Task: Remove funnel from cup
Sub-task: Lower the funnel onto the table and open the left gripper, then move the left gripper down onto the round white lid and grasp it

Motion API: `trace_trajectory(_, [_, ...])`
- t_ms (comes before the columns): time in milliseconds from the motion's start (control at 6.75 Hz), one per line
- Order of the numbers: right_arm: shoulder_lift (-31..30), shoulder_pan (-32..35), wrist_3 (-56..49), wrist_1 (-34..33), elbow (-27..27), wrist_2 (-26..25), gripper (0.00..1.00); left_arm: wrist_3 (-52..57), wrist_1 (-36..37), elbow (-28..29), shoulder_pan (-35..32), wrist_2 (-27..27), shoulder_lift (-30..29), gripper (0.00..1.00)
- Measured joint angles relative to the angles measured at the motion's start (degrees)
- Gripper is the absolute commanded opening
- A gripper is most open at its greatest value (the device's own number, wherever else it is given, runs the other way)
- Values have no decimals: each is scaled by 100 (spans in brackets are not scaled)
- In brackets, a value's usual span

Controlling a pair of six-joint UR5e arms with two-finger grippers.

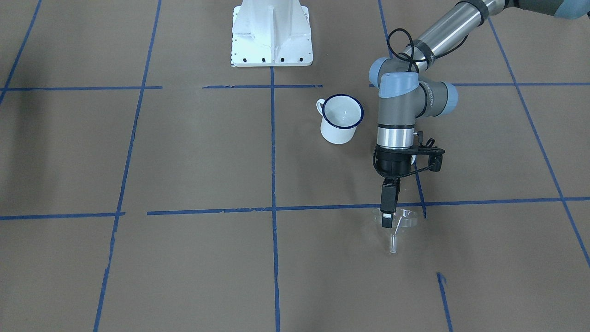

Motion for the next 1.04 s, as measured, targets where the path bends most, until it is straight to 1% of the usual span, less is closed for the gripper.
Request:
trace_trajectory(148, [0,0,0,0,-1,0,100,372,23,-344,-25,-421,249,100])
trace_trajectory(444, [0,0,0,0,1,0,100,1059,45,-1261,-97,-1217,1003,100])
trace_trajectory(593, [0,0,0,-2,1,0,100,1463,90,-1574,-243,-1784,1293,100])
trace_trajectory(741, [0,0,0,-4,1,0,100,1948,256,-1740,-511,-2615,1437,100])
trace_trajectory(889, [0,0,0,-2,1,0,100,2607,620,-1892,-802,-3485,1494,100])
trace_trajectory(1037, [0,0,0,-1,1,0,100,3205,1081,-2041,-964,-3985,1494,100])
